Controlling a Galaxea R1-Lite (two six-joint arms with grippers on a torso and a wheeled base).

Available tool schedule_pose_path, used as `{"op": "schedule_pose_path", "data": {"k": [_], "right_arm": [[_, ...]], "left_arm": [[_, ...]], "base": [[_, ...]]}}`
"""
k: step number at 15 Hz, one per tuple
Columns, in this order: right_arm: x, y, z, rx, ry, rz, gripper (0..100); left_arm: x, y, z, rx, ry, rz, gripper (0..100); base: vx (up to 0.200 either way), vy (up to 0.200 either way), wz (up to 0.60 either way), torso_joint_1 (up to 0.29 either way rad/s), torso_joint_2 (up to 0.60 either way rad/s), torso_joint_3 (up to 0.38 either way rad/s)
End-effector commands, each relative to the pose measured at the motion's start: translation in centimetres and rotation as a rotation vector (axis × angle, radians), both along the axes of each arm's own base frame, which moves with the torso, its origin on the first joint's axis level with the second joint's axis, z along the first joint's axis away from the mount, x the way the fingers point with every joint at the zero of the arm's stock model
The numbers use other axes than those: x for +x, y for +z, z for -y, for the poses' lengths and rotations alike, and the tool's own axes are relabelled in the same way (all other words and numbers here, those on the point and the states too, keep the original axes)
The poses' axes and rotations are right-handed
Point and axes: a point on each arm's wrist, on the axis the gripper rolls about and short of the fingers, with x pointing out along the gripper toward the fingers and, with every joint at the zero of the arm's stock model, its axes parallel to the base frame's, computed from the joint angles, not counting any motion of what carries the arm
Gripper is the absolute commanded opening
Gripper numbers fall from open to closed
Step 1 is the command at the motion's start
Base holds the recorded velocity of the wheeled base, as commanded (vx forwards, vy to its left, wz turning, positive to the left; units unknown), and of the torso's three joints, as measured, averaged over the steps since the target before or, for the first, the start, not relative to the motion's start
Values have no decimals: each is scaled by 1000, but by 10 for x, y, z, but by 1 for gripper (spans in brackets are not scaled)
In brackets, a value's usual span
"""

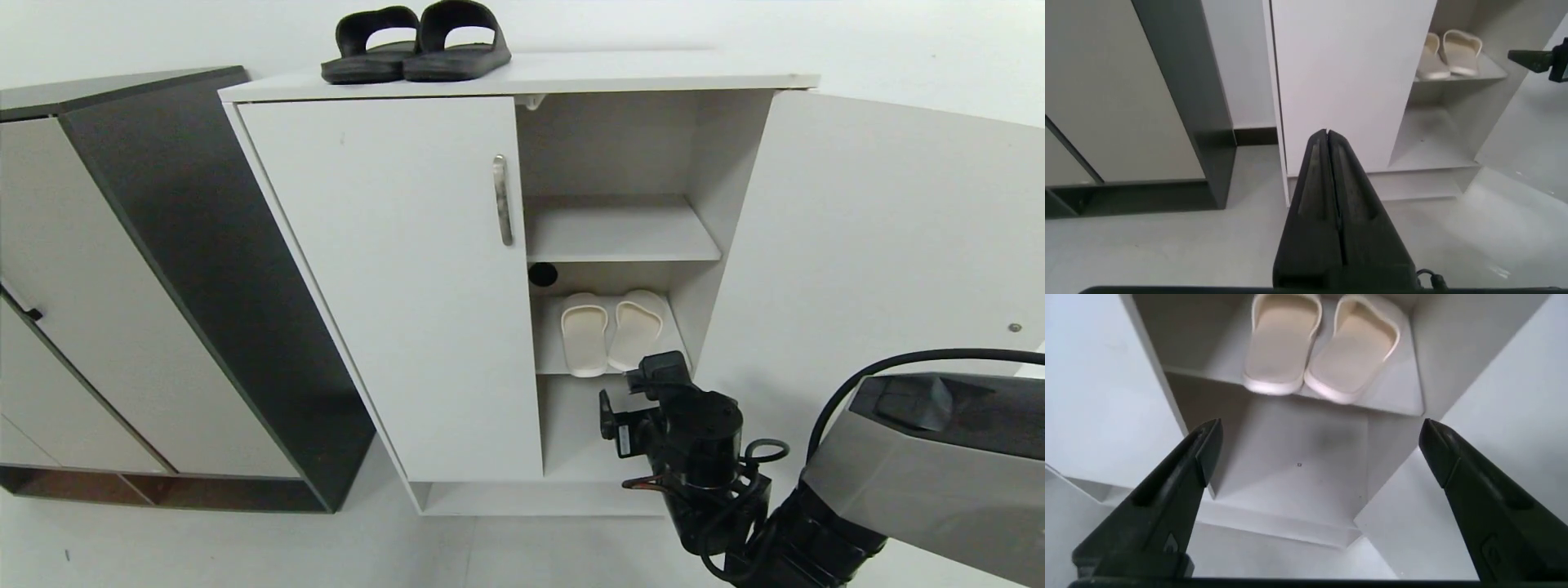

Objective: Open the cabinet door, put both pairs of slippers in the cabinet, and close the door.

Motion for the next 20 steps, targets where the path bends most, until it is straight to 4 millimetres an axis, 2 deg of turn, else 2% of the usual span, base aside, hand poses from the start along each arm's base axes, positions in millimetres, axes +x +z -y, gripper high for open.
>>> {"op": "schedule_pose_path", "data": {"k": [1, 8, 18, 20], "right_arm": [[-3, 3, 3, -1, 3, -1, 100], [-12, 1, 9, 9, 90, -3, 100], [-11, 0, 16, 20, 101, 8, 100], [-8, -1, 20, 18, 95, 7, 100]], "left_arm": [[0, 0, 0, 0, 2, -2, 0], [0, 0, 0, 10, 0, 0, 0], [0, 0, 0, 8, 0, 0, 0], [0, 0, 0, 6, 0, 0, 0]], "base": [[0, 0, 0, -2, 2, 188], [0, 0, 0, 2, 4, 177], [0, 0, 0, 1, 0, 5], [0, 200, 0, -2, -2, -2]]}}
